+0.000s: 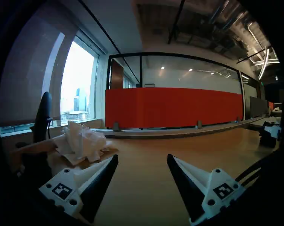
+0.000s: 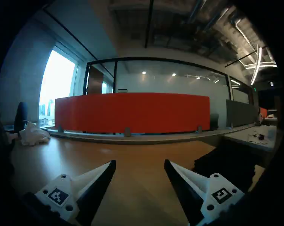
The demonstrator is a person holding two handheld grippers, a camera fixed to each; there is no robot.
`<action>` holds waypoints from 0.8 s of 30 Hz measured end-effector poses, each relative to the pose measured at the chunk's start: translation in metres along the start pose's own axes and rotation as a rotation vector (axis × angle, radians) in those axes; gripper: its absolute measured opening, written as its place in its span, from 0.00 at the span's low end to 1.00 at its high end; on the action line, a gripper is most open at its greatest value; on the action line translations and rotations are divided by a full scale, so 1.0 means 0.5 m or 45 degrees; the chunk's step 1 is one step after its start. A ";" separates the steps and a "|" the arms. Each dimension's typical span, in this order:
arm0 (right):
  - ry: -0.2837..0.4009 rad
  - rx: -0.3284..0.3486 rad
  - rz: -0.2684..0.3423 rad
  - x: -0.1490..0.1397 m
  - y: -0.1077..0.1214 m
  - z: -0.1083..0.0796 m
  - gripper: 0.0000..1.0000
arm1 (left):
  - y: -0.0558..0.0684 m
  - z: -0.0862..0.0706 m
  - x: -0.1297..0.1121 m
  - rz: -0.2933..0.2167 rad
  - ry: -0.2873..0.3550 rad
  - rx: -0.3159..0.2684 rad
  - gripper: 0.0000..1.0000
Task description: Fold towel
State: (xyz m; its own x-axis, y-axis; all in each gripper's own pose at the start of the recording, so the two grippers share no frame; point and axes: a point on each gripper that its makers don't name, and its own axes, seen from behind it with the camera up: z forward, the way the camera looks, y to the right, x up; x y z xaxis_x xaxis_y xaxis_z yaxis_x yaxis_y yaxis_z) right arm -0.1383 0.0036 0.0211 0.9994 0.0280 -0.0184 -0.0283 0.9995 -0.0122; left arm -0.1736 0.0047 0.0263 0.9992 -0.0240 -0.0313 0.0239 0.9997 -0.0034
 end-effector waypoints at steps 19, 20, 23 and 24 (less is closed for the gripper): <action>0.000 0.000 0.000 0.000 0.001 0.000 1.00 | -0.002 0.004 -0.006 -0.004 0.000 0.000 0.97; 0.000 0.000 0.000 0.000 0.000 0.000 1.00 | -0.002 0.004 -0.006 -0.005 0.000 0.000 0.97; 0.000 0.000 0.000 0.000 0.001 0.000 1.00 | -0.002 0.004 -0.006 -0.005 0.000 0.000 0.97; 0.000 0.000 0.000 0.000 0.001 0.000 1.00 | -0.001 0.003 -0.006 -0.005 0.000 0.000 0.97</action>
State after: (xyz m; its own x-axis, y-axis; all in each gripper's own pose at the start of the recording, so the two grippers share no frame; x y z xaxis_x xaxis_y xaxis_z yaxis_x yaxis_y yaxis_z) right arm -0.1383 0.0040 0.0209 0.9994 0.0281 -0.0183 -0.0283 0.9995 -0.0120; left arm -0.1766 0.0041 0.0282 0.9991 -0.0276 -0.0312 0.0275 0.9996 -0.0035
